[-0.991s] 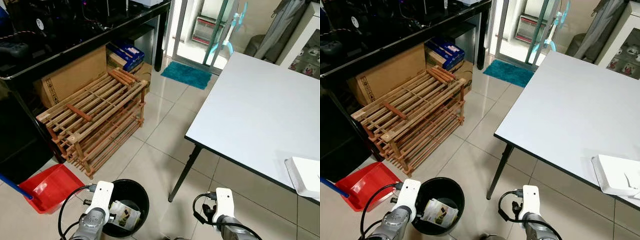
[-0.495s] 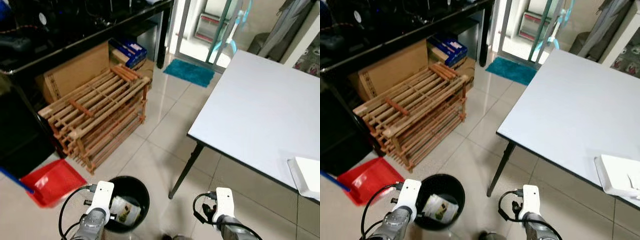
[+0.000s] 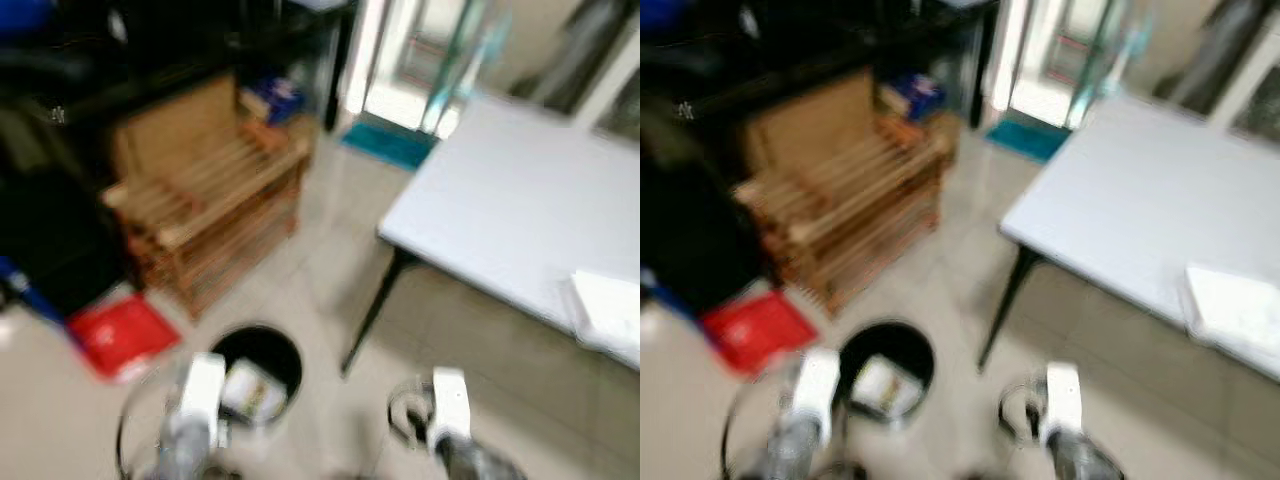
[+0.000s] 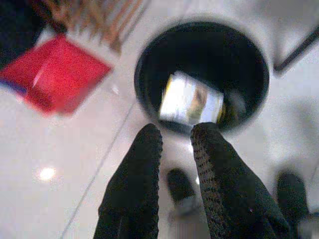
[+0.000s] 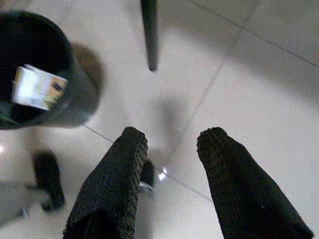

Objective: Picking trash to rubbish bin

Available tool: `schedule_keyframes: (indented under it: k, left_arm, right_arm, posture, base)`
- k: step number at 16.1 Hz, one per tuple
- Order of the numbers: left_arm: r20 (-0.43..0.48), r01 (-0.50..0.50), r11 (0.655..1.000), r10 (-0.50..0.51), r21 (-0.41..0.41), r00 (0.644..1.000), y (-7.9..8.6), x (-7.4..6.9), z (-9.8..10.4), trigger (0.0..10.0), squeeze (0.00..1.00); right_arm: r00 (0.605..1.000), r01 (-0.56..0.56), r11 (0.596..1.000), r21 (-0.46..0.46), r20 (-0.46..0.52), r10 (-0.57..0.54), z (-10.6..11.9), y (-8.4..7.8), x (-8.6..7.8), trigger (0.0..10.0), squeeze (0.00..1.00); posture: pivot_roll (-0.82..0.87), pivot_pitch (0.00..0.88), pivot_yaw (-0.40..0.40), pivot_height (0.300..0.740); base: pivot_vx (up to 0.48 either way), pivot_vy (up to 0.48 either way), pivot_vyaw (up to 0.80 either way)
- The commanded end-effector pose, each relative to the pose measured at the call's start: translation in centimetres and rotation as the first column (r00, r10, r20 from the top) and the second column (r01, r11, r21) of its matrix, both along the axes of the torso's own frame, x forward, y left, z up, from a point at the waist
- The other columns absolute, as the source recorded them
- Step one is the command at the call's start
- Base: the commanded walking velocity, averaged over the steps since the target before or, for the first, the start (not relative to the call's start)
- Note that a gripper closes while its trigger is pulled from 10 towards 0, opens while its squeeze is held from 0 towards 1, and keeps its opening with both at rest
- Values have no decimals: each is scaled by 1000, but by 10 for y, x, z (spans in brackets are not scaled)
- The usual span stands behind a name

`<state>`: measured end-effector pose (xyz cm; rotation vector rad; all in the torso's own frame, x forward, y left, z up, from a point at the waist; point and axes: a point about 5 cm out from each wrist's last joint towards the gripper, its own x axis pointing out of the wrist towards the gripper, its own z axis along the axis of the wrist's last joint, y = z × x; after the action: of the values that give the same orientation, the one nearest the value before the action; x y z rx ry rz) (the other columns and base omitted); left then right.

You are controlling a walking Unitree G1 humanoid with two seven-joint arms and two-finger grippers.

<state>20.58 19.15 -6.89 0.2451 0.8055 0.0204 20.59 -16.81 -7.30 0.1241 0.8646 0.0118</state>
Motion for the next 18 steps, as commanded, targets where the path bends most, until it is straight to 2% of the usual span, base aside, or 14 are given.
schedule_keyframes:
  k: [1, 5, 9, 11, 14, 18]
  left_arm:
    - [27, -1, 1000, 1, 21, 1000, 1, 9, 6, 10000, 0]
    - [52, -24, 1000, 25, -14, 998, 0, 12, 7, 10000, 0]
    - [33, 9, 999, -10, 31, 999, 2, 10, 6, 10000, 0]
    - [29, 13, 999, -14, 40, 999, 3, 9, 6, 10000, 0]
    - [21, 13, 999, -13, 42, 1000, 3, 8, 5, 10000, 0]
    - [20, 11, 999, -12, 41, 1000, 3, 8, 5, 10000, 0]
  right_arm:
    - [1000, 14, 1000, 4, -15, -14, -2, -3, -4, 10000, 0]
    - [1000, 13, 1000, 6, -11, -13, -2, -2, -4, 10000, 0]
    - [1000, 13, 1000, 11, -10, -13, -2, -2, -4, 10000, 0]
    - [1000, 8, 1000, 14, -14, -8, -2, -1, -4, 10000, 0]
    - [1000, 5, 1000, 13, -17, -5, -2, -1, -3, 10000, 0]
    - [1000, 16, 1000, 7, -19, -16, -2, -2, -4, 10000, 0]
  posture:
    - [-47, 74, -110, 740]
    - [-48, 75, -110, 740]
    - [-49, 75, -110, 740]
    - [-48, 77, -111, 740]
    - [-49, 77, -111, 740]
    - [-49, 76, -112, 740]
  base:
    - [0, 0, 0]
    - [0, 0, 0]
    - [0, 0, 0]
    - [0, -338, -213]
    - [0, -480, -800]
    - [0, -480, 0]
